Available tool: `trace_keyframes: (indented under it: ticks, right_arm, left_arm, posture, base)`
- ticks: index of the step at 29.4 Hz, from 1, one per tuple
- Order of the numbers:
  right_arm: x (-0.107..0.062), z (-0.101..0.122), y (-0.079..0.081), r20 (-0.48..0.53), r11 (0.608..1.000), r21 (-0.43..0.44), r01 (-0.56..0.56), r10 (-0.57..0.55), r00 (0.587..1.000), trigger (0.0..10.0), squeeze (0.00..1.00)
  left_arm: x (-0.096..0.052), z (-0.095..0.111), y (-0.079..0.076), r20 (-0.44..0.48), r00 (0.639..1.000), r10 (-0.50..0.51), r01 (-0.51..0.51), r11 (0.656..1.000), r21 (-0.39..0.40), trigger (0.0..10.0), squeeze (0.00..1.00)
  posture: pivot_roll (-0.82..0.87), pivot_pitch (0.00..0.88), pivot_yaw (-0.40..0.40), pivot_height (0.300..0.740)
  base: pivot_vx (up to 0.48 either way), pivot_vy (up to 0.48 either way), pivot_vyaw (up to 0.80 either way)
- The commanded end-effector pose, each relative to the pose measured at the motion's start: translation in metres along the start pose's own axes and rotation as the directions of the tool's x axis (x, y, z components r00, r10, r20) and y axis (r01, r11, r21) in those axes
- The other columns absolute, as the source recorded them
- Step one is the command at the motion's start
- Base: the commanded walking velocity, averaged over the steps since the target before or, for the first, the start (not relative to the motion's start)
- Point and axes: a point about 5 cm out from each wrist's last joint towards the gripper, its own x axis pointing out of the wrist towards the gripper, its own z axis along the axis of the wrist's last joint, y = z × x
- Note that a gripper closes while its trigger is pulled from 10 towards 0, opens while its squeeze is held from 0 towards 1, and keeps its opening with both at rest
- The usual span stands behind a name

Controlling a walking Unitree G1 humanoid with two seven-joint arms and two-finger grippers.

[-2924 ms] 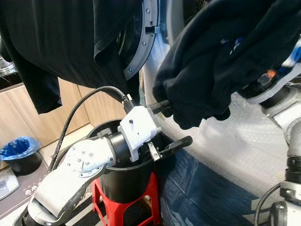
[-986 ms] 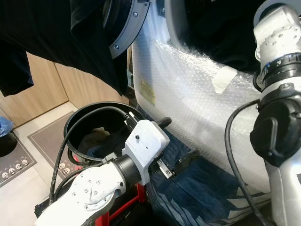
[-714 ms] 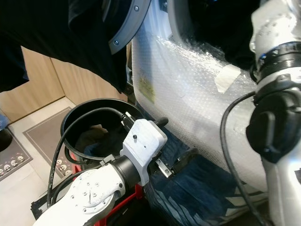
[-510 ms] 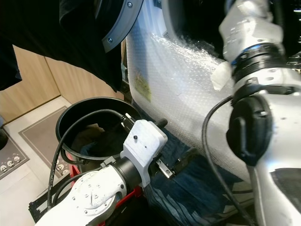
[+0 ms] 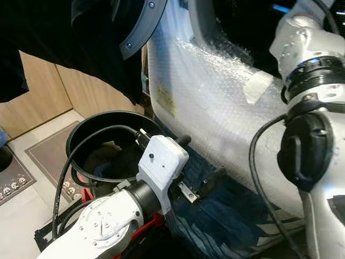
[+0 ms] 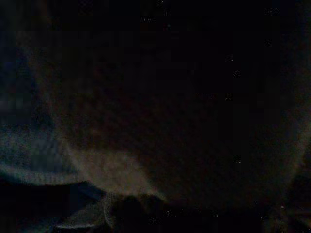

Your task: Clothes washing

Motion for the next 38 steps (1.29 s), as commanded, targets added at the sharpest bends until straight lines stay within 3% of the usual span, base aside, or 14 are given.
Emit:
trace_keyframes:
  ticks: [1, 10, 15, 20, 24, 29, 38]
  right_arm:
    - [0.004, 0.0, -0.016, -0.032, 0.997, 0.032, 0.066, -0.065, 0.997, 10.0, 1.0]
    - [0.004, 0.014, -0.031, 0.012, 0.993, 0.027, 0.115, -0.115, 0.993, 10.0, 1.0]
    - [0.002, 0.019, -0.029, 0.005, 0.996, 0.015, 0.094, -0.094, 0.996, 10.0, 1.0]
    - [0.003, 0.024, -0.031, 0.053, 0.998, -0.053, 0.043, -0.04, 0.998, 10.0, 1.0]
    - [0.004, 0.027, -0.043, 0.096, 0.988, -0.102, 0.118, -0.108, 0.99, 10.0, 1.0]
    - [0.008, 0.022, -0.063, 0.065, 0.972, -0.142, 0.185, -0.178, 0.982, 10.0, 1.0]
    - [0.01, 0.012, -0.082, 0.022, 0.955, -0.175, 0.24, -0.24, 0.971, 10.0, 1.0]
  left_arm:
    - [-0.001, 0.002, -0.002, 0.009, 1.0, -0.01, 0.01, 1.0, -0.006, 10.0, 0.0]
    - [0.001, 0.002, 0.002, 0.01, 1.0, -0.004, 0.004, 1.0, 0.011, 10.0, 0.0]
    - [0.003, 0.003, 0.005, 0.018, 1.0, -0.01, 0.01, 1.0, 0.023, 10.0, 0.0]
    - [0.006, 0.003, 0.009, 0.022, 1.0, -0.013, 0.012, 0.999, 0.037, 10.0, 0.0]
    - [0.007, 0.003, 0.011, 0.029, 0.999, -0.017, 0.016, 0.999, 0.037, 10.0, 0.0]
    - [0.01, 0.004, 0.013, 0.041, 0.999, -0.031, 0.029, 0.998, 0.053, 10.0, 0.0]
    - [0.012, 0.004, 0.018, 0.05, 0.997, -0.053, 0.049, 0.996, 0.071, 10.0, 0.0]
  posture:
    - [0.04, 0.131, -0.14, 0.74]
    - [0.04, 0.115, -0.13, 0.74]
    - [0.02, 0.096, -0.12, 0.74]
    - [0.01, 0.075, -0.112, 0.74]
    - [0.0, 0.06, -0.106, 0.74]
    - [-0.02, 0.046, -0.096, 0.74]
    - [-0.02, 0.012, -0.067, 0.74]
  base:
    - [0.0, 0.0, 0.0]
    - [0.0, 0.0, 0.0]
    - [0.0, 0.0, 0.0]
    - [0.0, 0.0, 0.0]
    - [0.0, 0.0, 0.0]
    - [0.0, 0.0, 0.0]
    - [0.0, 0.0, 0.0]
